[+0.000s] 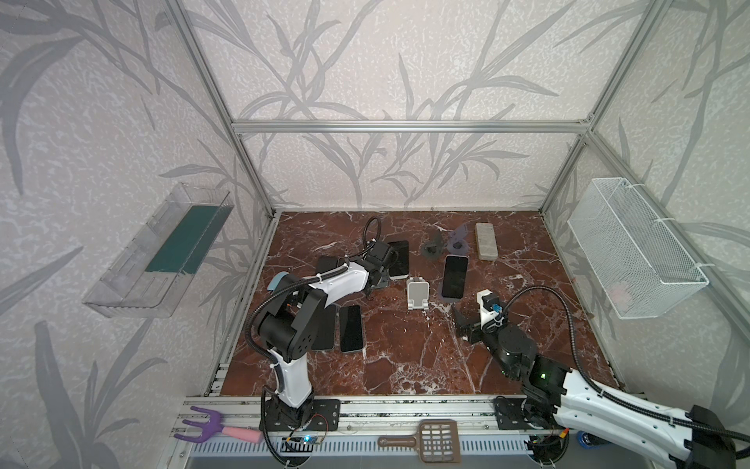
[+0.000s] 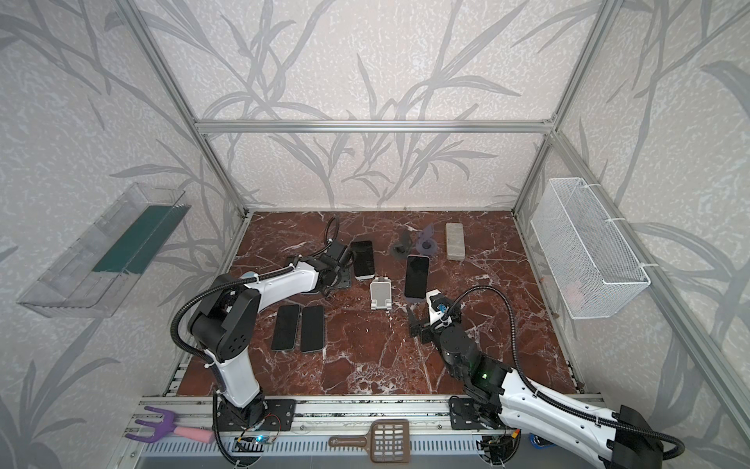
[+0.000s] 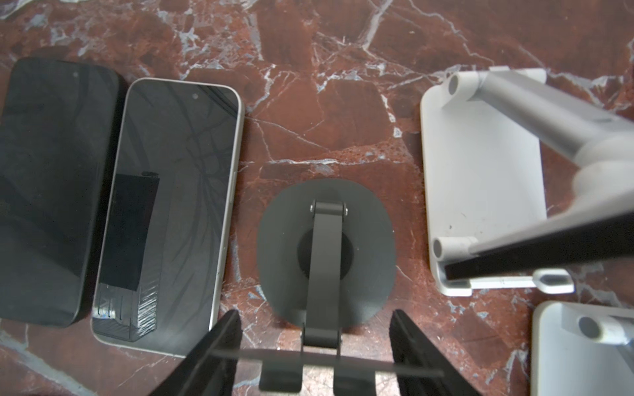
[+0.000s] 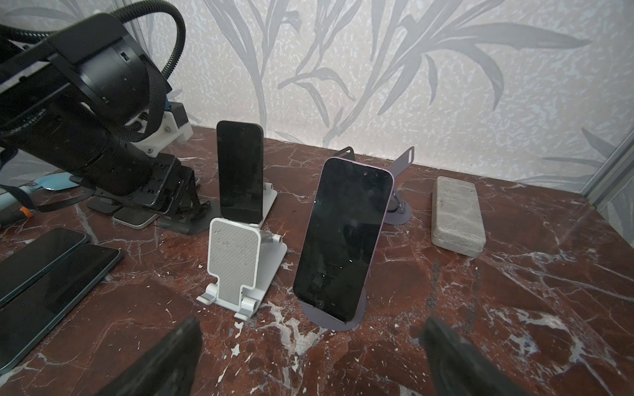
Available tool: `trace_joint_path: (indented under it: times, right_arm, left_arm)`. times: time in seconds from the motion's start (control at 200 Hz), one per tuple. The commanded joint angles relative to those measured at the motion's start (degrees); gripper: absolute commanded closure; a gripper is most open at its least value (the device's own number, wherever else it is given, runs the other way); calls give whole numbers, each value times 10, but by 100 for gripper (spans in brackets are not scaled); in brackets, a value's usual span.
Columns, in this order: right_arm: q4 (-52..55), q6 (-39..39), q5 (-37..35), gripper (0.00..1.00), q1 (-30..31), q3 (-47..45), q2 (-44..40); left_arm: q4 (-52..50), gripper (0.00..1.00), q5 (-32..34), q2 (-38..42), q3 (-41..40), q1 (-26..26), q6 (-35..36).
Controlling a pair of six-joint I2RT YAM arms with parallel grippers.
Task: Remove the phone from the phone stand
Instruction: Pick up the phone stand from the top-center of the table.
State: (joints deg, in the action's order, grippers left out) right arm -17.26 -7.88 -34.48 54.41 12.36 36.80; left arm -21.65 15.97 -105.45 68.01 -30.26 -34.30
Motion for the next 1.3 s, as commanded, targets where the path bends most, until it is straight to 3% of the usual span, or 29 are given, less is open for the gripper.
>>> trace_joint_path:
  times: [0.0, 0.255, 0.64, 0.795, 0.97, 1.14, 1.295]
  right_arm:
    - [-10, 1, -3, 1, -2, 16, 2]
    - [-6, 2, -8, 1, -2, 17, -3]
    - [-6, 2, -6, 1, -2, 16, -4]
    - [-5, 9, -15, 1, -2, 16, -10]
    - [19, -16, -44, 1, -13, 14, -57]
    - [119, -52, -6, 1, -66, 93, -91]
    - [214, -136, 99, 1, -170, 182, -82]
  left_arm:
    - [10, 32, 14, 4, -9, 1, -18]
    - [29, 32, -3, -14, 1, 1, -1]
    - [13, 50, 44, 27, -24, 0, 19]
    - [17, 52, 34, 93, -55, -13, 29]
    - [3, 52, 26, 220, -83, -44, 53]
    - [-34, 53, 34, 332, -83, -70, 54]
    - [-59, 54, 39, 374, -54, -129, 60]
